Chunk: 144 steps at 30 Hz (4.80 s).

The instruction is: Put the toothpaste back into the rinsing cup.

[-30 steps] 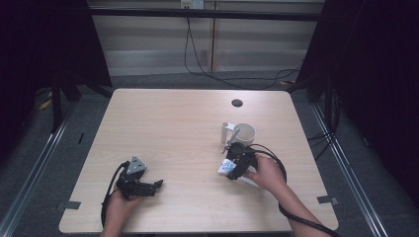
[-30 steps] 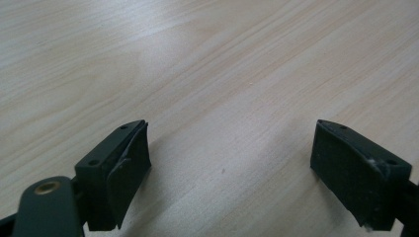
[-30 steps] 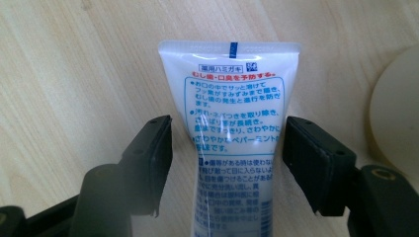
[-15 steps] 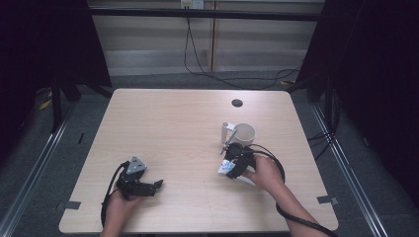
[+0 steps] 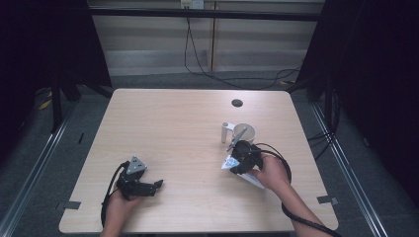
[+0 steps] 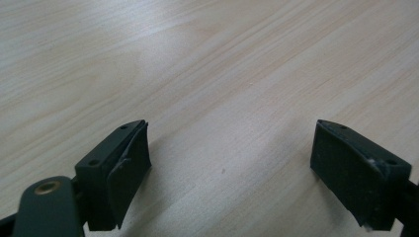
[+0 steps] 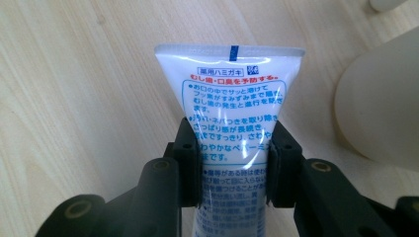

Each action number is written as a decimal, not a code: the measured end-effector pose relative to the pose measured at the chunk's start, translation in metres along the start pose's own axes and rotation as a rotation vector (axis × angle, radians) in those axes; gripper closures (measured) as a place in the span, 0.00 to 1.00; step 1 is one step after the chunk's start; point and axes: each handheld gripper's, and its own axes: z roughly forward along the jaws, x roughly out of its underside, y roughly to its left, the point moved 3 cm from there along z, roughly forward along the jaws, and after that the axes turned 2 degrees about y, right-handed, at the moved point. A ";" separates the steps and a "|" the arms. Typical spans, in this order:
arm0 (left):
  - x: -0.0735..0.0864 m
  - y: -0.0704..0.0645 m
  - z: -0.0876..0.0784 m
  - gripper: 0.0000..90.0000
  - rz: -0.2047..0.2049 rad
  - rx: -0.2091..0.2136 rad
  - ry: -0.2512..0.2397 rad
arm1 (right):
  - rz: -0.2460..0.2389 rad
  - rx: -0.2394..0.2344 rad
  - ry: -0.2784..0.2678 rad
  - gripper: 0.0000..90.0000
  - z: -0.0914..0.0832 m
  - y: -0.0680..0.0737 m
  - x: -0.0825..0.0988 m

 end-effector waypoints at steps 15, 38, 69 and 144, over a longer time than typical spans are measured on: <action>0.000 0.000 0.000 0.17 -0.002 0.000 -0.001 | 0.028 -0.006 -0.127 0.74 -0.023 -0.002 0.010; 0.000 0.000 0.000 0.17 -0.002 0.000 -0.001 | 0.052 -0.007 -0.320 0.74 -0.061 0.000 0.007; 0.000 -0.001 0.001 0.15 0.000 0.003 0.002 | 0.082 0.028 -0.457 0.74 -0.096 -0.006 -0.002; 0.000 -0.001 0.001 0.15 -0.002 0.004 0.002 | 0.269 0.206 -0.759 0.74 -0.124 -0.055 -0.029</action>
